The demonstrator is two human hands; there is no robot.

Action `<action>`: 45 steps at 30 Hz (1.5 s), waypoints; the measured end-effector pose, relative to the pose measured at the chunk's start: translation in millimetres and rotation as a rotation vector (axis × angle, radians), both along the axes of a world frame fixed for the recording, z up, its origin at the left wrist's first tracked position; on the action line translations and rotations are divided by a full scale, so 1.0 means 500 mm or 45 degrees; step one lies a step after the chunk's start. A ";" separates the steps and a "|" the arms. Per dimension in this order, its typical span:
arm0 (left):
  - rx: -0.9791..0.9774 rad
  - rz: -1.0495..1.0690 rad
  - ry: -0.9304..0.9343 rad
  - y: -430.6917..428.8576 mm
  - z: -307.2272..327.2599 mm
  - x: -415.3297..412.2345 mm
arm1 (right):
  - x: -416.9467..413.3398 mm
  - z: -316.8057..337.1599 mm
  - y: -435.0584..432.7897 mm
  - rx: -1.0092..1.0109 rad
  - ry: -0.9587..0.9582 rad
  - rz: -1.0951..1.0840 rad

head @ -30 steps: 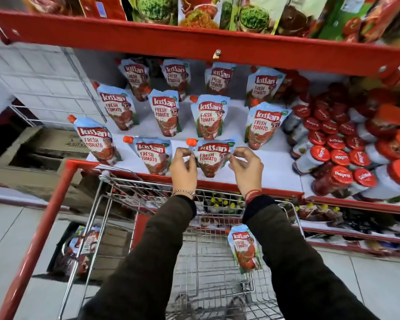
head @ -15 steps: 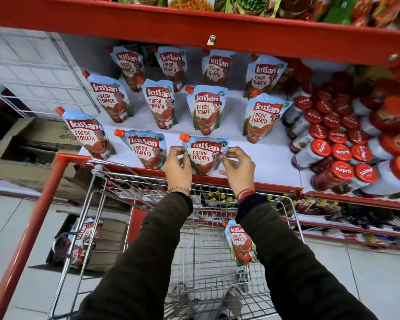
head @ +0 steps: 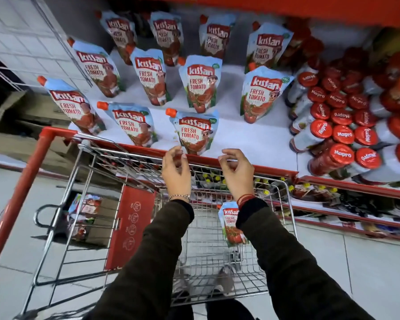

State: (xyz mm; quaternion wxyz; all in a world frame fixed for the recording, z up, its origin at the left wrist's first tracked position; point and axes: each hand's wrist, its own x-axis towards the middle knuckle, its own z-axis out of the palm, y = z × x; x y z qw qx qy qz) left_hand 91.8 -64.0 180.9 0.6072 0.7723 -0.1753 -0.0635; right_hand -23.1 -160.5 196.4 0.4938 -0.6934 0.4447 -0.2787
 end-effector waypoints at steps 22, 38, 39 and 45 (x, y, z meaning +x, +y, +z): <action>1.140 -0.533 0.942 -0.013 -0.536 -0.274 | -0.276 -0.510 -0.032 0.476 0.983 0.266; 0.762 -0.146 0.938 0.015 -0.458 -0.285 | -0.287 -0.444 0.017 0.574 0.727 -0.092; 0.754 -0.147 0.900 0.022 -0.434 -0.284 | -0.286 -0.424 0.023 0.558 0.683 -0.101; 0.676 -0.204 0.685 0.057 -0.286 -0.275 | -0.280 -0.291 0.062 0.469 0.496 -0.139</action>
